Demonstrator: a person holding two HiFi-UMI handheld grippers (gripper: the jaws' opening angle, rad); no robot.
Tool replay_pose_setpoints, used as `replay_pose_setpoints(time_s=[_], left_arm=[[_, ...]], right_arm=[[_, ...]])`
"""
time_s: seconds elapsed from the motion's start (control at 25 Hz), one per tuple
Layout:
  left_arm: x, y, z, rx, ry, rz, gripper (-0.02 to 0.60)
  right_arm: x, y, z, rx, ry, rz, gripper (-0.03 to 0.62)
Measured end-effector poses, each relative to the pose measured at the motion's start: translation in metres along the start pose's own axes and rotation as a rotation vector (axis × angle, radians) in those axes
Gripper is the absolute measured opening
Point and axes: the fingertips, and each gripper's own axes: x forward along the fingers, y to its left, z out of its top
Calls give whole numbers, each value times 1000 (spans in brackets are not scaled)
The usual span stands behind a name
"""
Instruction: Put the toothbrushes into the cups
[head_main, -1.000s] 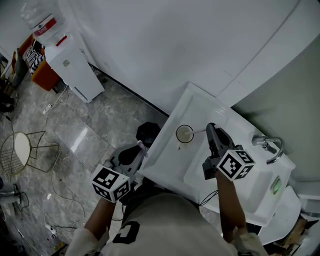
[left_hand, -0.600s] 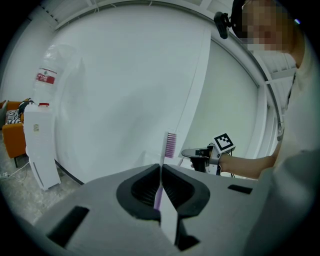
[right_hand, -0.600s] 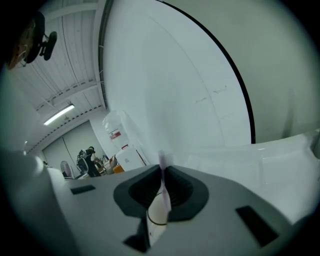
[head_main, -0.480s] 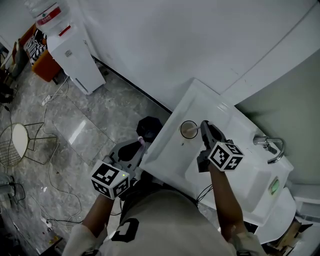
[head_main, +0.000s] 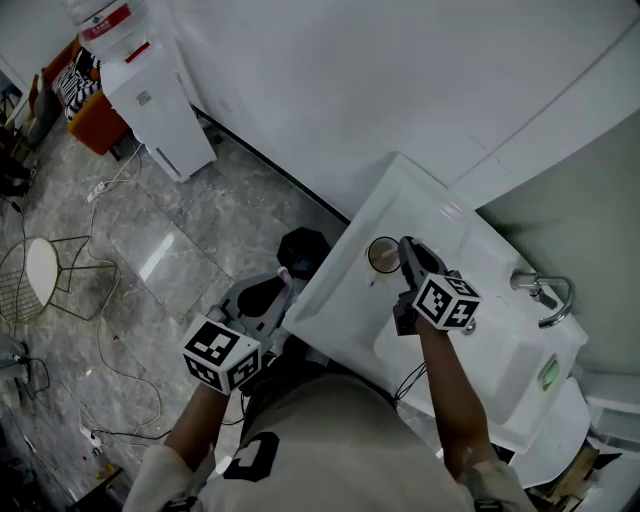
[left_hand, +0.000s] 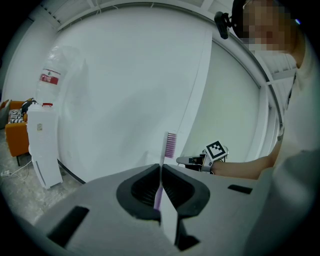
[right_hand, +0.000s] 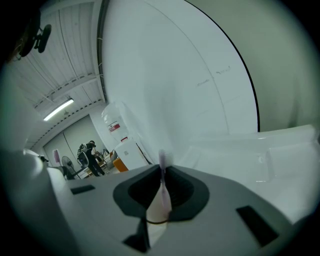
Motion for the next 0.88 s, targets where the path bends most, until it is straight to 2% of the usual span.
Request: replay_pose_setpoints(time_s=[0.12, 0.2, 0.4, 0.48, 0.6, 0.88], left_arm=[[-1, 1, 3, 1, -6, 3, 28], [-1, 2, 6, 5, -14, 3, 28], [-6, 8, 12, 5, -34, 17, 28], [-11, 12, 12, 2, -35, 27, 28], [-16, 16, 13, 3, -39, 39, 28], [-27, 17, 18, 2, -67, 37, 28]], right_arm=[[3, -1, -3, -13, 30, 0, 54], [3, -4, -5, -15, 42, -8, 134], [-3, -13, -7, -32, 63, -64, 206], [-6, -15, -9, -27, 67, -75, 275], [-15, -14, -10, -5, 60, -71, 336], [-50, -3, -14, 29, 38, -65, 347]])
